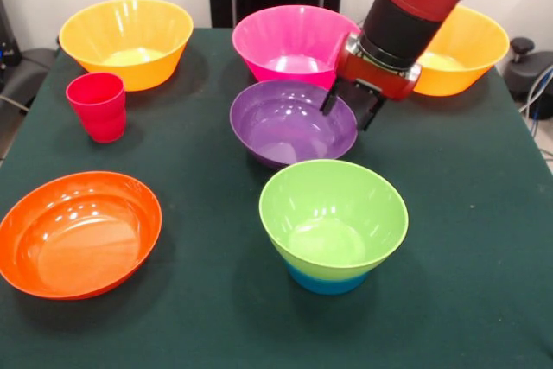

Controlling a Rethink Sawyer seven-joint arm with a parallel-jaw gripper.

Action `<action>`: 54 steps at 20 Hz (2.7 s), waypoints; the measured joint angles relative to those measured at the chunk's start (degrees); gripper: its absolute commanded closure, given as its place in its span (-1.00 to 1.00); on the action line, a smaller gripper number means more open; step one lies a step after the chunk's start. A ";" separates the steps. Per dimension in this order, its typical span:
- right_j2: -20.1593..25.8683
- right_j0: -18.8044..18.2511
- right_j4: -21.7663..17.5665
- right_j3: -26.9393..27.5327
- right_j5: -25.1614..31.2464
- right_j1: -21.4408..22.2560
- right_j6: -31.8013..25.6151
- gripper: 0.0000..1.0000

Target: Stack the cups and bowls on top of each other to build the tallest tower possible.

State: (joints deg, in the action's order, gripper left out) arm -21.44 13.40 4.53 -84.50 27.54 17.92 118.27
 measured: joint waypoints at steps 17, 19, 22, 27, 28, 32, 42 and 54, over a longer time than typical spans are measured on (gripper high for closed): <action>-0.11 -1.86 -0.01 5.57 0.01 -2.57 0.00 -1.00; -0.11 -1.86 -0.01 5.72 0.14 -2.61 0.00 -1.00; -0.11 -1.86 -0.01 6.18 0.79 -2.67 0.00 -1.00; -0.11 -1.89 -0.02 6.96 1.84 -2.70 0.00 -1.00; -0.11 -1.89 -0.01 7.07 2.04 -2.70 0.00 -1.00; -0.11 -1.89 -0.02 7.54 3.73 -2.70 0.00 -1.00; -0.11 -1.91 -0.02 8.06 5.04 -2.70 0.00 1.00; -0.10 -2.35 -0.02 8.06 5.04 -2.73 0.00 1.00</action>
State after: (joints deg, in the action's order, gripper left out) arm -21.54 11.05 4.51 -76.43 32.58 15.19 118.27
